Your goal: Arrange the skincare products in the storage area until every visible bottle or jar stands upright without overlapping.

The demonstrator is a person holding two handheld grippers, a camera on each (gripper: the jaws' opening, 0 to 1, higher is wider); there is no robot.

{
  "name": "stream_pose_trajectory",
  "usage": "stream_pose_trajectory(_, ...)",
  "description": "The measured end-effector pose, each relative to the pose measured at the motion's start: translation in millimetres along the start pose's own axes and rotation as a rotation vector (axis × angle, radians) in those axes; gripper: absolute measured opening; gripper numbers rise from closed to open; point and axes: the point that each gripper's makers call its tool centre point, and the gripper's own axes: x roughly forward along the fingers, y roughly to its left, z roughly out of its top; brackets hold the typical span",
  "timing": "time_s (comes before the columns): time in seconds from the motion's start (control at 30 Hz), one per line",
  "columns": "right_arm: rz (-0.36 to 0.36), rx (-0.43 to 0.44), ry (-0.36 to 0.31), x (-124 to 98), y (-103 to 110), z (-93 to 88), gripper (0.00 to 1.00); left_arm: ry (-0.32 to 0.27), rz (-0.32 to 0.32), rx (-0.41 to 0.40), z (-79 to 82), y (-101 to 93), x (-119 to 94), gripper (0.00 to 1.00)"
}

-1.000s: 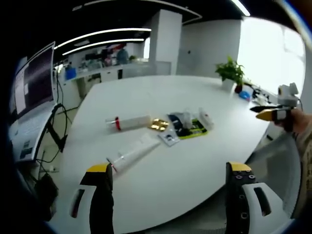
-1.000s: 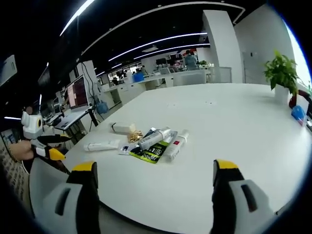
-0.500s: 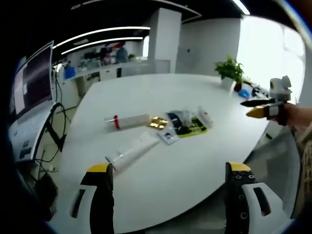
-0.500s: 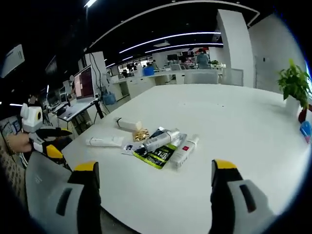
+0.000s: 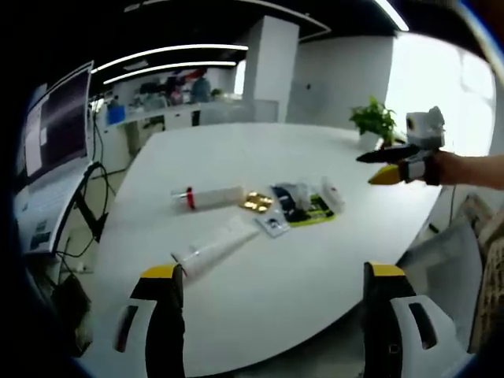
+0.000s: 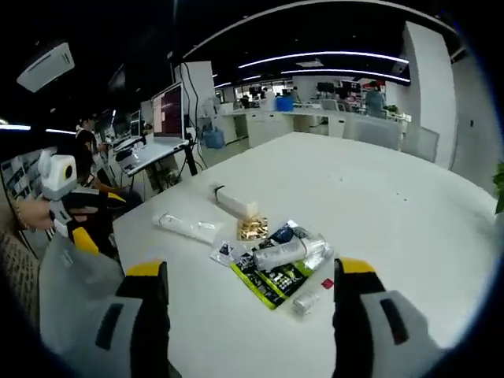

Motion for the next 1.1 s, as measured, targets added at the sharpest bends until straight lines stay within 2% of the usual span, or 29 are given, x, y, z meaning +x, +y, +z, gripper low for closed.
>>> stream_pose_trajectory(0.07,0.020,-0.050,0.022,8,0,4.3,0.87,-0.004,0.002,-0.001,0.7,0.5,0,0.92)
stream_pose_trajectory(0.23,0.050,-0.084,0.038,27,-1,14.8,0.86,-0.014,0.007,-0.004,2.6,0.8,-2,0.91)
stream_pose_trajectory(0.47,0.152,-0.254,0.101,63,4,34.7,0.84,-0.027,0.003,-0.017,4.0,1.9,-2,0.91)
stream_pose_trajectory(0.63,0.194,-0.309,0.124,89,4,49.0,0.81,-0.031,0.004,-0.023,4.9,2.1,-2,0.91)
stream_pose_trajectory(0.73,0.211,-0.328,0.148,101,5,50.0,0.79,-0.031,0.002,-0.027,5.0,2.1,-2,0.91)
stream_pose_trajectory(1.0,0.318,-0.429,0.228,154,19,50.8,0.80,-0.026,0.001,-0.031,4.0,1.5,-1,0.91)
stream_pose_trajectory(1.1,0.350,-0.467,0.259,171,24,46.9,0.74,-0.015,0.000,-0.020,2.5,0.6,-1,0.91)
